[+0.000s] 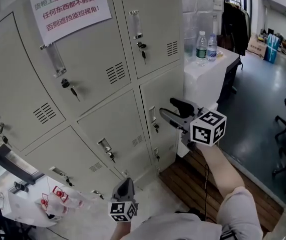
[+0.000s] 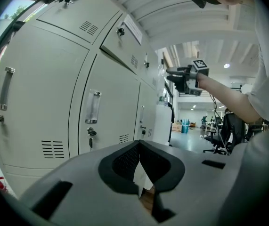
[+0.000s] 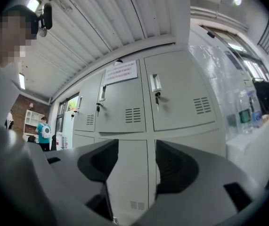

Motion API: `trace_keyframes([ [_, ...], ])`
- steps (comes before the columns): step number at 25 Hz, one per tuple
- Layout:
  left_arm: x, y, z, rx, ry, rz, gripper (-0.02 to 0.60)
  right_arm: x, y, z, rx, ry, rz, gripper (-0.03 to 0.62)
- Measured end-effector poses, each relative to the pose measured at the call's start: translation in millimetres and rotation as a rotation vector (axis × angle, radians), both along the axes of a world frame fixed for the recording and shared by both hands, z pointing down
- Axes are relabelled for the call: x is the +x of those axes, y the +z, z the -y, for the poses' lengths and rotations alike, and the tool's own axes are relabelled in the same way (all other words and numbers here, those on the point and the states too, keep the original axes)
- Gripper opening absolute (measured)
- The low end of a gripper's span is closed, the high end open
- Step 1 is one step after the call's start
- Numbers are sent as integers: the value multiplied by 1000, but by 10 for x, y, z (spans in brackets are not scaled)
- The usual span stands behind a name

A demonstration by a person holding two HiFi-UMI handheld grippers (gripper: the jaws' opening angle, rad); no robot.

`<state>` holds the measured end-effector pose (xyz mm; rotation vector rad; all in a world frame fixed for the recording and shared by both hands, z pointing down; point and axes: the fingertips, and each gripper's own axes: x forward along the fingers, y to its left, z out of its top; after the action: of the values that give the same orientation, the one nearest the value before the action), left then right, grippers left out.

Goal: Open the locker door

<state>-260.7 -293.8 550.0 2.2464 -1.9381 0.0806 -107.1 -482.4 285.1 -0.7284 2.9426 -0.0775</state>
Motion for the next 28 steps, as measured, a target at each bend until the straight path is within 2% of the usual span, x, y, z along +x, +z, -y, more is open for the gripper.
trace_keyframes([
  [7,-126,63,-36,-18,-41,-12,2,-249,-1002,388,122,-36,-12,221],
  [14,-312,127,-79,-36,-95,-27,3,-525,-1667,904,139,-49,-36,221],
  [20,-433,157,-81,-43,-130,-32,2,-738,-1989,1238,149,-50,-41,221],
  [28,-566,166,-78,-45,-157,-38,2,-1003,-2120,1327,144,-89,-40,221],
])
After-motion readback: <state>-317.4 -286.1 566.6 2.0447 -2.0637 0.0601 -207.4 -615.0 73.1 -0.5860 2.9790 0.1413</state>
